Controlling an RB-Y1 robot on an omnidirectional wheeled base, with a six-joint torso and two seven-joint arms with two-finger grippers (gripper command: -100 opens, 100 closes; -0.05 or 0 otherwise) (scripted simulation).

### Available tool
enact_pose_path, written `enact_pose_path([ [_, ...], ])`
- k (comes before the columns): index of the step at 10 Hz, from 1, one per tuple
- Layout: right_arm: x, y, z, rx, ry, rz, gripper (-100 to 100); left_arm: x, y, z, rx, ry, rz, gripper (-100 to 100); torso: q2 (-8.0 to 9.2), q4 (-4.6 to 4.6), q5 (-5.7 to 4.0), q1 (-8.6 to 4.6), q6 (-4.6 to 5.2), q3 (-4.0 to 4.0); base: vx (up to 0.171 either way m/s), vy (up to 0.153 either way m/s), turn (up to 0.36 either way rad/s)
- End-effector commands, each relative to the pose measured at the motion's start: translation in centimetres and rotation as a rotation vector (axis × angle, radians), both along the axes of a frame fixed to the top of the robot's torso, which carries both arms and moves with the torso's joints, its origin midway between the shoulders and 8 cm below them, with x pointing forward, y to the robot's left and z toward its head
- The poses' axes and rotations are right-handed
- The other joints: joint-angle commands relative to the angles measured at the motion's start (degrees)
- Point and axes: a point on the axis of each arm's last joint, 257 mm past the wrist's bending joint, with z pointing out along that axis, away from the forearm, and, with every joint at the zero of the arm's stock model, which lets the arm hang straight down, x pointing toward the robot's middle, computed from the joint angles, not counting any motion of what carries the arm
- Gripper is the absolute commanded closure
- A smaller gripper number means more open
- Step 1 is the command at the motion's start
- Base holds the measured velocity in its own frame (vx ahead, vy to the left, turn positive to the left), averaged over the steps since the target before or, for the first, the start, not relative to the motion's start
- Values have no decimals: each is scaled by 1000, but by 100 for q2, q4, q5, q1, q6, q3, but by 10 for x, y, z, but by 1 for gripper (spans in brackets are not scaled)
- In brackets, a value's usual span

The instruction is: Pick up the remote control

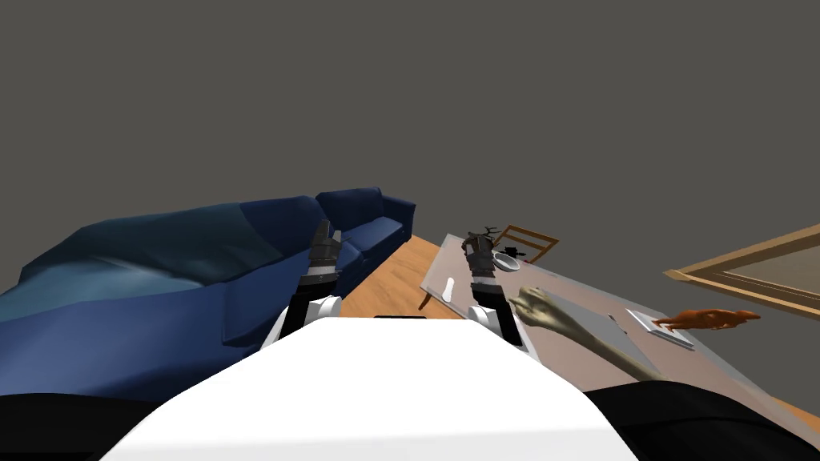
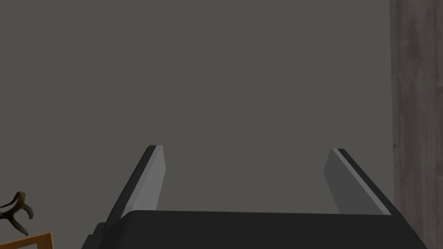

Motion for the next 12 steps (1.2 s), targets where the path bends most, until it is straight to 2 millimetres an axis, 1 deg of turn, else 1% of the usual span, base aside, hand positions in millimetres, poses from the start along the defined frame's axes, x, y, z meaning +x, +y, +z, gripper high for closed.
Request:
enact_pose_path([
  [1, 11, -10, -25, -1, 71, -7, -100, 0, 0, 0, 0, 0, 0, 0, 0, 0, 0, 0, 0, 0, 98, 104, 30],
  [2, 16, -19, -39, -1, 117, -12, -100, 0, 0, 0, 0, 0, 0, 0, 2, 1, -3, -8, 0, 1, 173, 187, 49],
  [3, 17, -22, -48, 1, 135, -17, -100, 0, 0, 0, 0, 0, 0, 0, -18, -3, 1, 17, -1, -9, 143, 189, 5],
  [4, 22, -33, -67, 4, 189, -25, -100, 0, 0, 0, 0, 0, 0, 0, -14, -4, 4, 22, 0, -8, 123, 157, 11],
  [5, 23, -35, -74, 6, 203, -29, -100, 0, 0, 0, 0, 0, 0, 0, -9, -2, 2, 13, 0, -5, 98, 116, 7],
  [7, 29, -62, -115, 14, 320, -56, -100, 0, 0, 0, 0, 0, 0, 0, 3, 1, -2, -5, 1, 2, 130, 147, 7],
  [8, 28, -67, -128, 24, 347, -64, -100, 0, 0, 0, 0, 0, 0, 0, -14, -2, 1, 11, 1, -7, 177, 163, -12],
  [9, 28, -85, -152, 37, 414, -84, -100, 0, 0, 0, 0, 0, 0, 0, -21, -5, 2, 11, 1, -12, 206, 162, -14],
  [10, 28, -86, -156, 38, 422, -87, -100, 0, 0, 0, 0, 0, 0, 0, -32, -7, 2, 12, 1, -18, 144, 117, -11],
  [11, 26, -104, -176, 55, 484, -107, -100, 0, 0, 0, 0, 0, 0, 0, -16, -5, 0, -3, 1, -11, 129, 99, -23],
  [12, 25, -107, -184, 58, 498, -113, -100, 0, 0, 0, 0, 0, 0, 0, -10, -3, -3, -10, 2, -6, 116, 83, -18],
])
